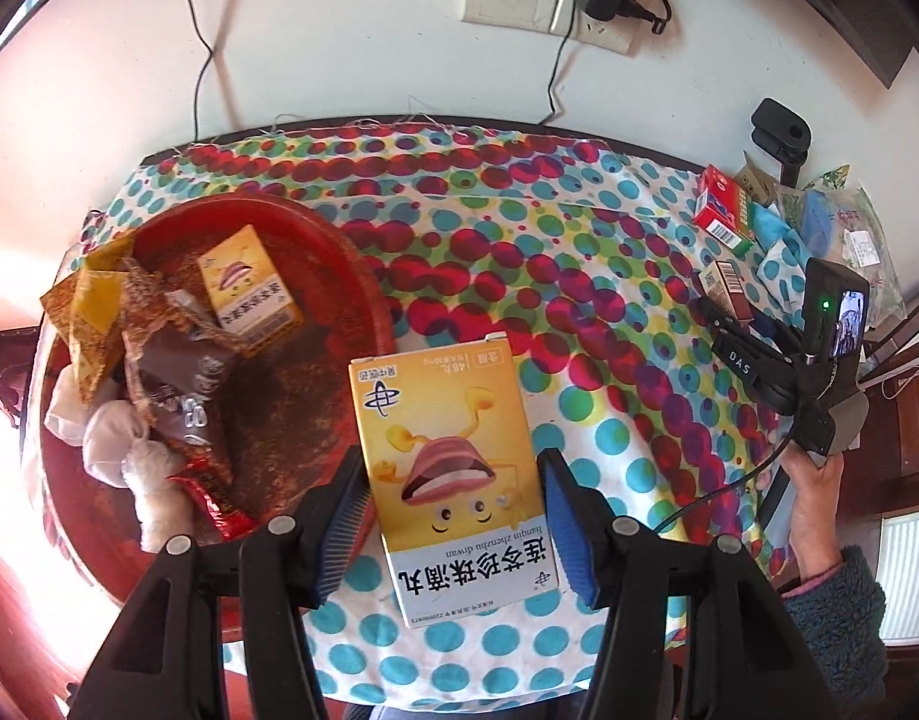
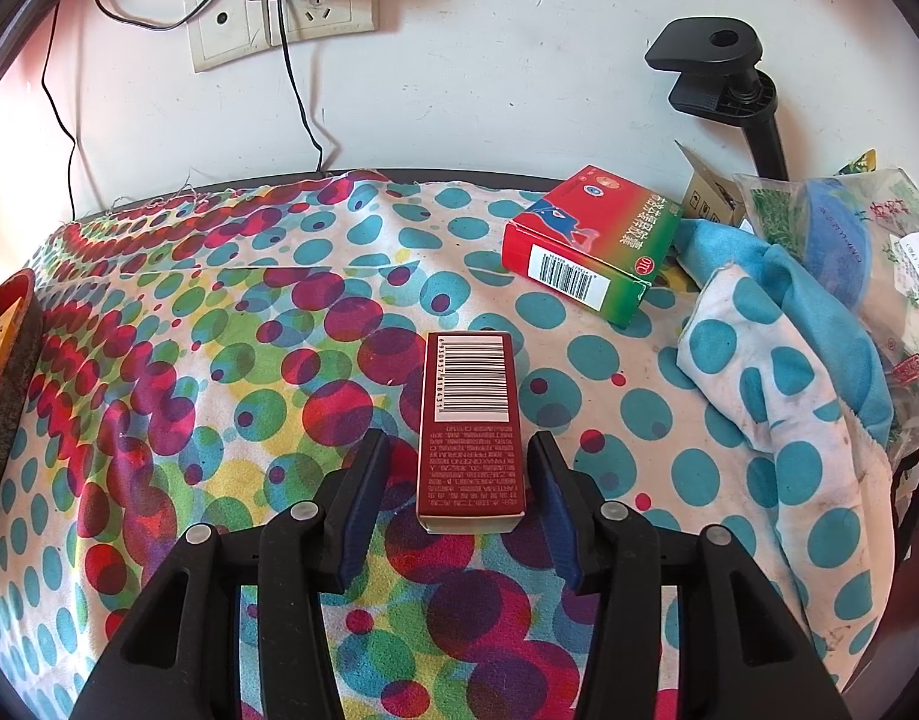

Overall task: Organize objects
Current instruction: 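Carry the yellow medicine box with the left tool over the red tray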

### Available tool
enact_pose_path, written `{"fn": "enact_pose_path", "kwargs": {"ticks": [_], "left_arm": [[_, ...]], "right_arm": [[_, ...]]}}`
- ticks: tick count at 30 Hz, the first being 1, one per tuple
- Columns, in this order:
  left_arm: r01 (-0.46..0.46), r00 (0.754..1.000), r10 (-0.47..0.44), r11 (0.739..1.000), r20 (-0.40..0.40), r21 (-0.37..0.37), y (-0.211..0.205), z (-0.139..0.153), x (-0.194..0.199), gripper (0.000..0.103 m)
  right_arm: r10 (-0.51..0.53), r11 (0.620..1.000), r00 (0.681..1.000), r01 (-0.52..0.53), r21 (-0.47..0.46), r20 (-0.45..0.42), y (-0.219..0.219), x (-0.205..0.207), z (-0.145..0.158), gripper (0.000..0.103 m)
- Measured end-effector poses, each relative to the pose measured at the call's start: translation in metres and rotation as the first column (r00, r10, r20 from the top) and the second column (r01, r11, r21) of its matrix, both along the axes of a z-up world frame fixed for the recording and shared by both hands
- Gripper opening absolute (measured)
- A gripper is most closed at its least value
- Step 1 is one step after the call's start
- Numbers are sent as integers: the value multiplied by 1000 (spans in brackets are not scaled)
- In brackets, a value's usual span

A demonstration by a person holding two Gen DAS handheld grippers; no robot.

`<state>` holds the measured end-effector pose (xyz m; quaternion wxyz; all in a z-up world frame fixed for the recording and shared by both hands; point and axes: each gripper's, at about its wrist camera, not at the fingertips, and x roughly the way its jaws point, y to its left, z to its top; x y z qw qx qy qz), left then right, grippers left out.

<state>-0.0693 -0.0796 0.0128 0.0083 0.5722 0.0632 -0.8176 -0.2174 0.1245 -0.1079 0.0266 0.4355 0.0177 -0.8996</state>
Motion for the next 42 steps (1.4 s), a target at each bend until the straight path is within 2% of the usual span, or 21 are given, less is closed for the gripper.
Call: {"fn": "enact_pose_path", "kwargs": {"ticks": [6, 11, 19, 25, 28, 33, 42], "left_arm": [[-38, 999, 38, 999, 3, -2, -24, 5, 8, 58], [-81, 997, 81, 997, -2, -17, -49, 9, 15, 58], [-189, 982, 188, 981, -30, -41, -112, 22, 27, 58], [-256, 967, 252, 960, -49, -116, -160, 29, 29, 58], [-264, 965, 260, 952, -43, -155, -177, 26, 26, 58], [-263, 964, 265, 955, -5, -137, -197, 7, 16, 58], [-246, 967, 253, 959, 32, -140, -201, -22, -7, 58]], "right_arm": [[-4, 1000, 1000, 4, 2, 0, 9, 5, 1, 46], [-5, 1000, 1000, 5, 3, 0, 1, 1, 0, 46], [-8, 1000, 1000, 8, 1, 1, 9, 2, 0, 47], [-10, 1000, 1000, 10, 3, 1, 7, 1, -1, 48], [-11, 1000, 1000, 11, 3, 2, 5, 1, -1, 48], [-16, 1000, 1000, 16, 5, 2, 7, 2, 0, 49], [-18, 1000, 1000, 18, 8, 2, 5, 0, 0, 51]]}}
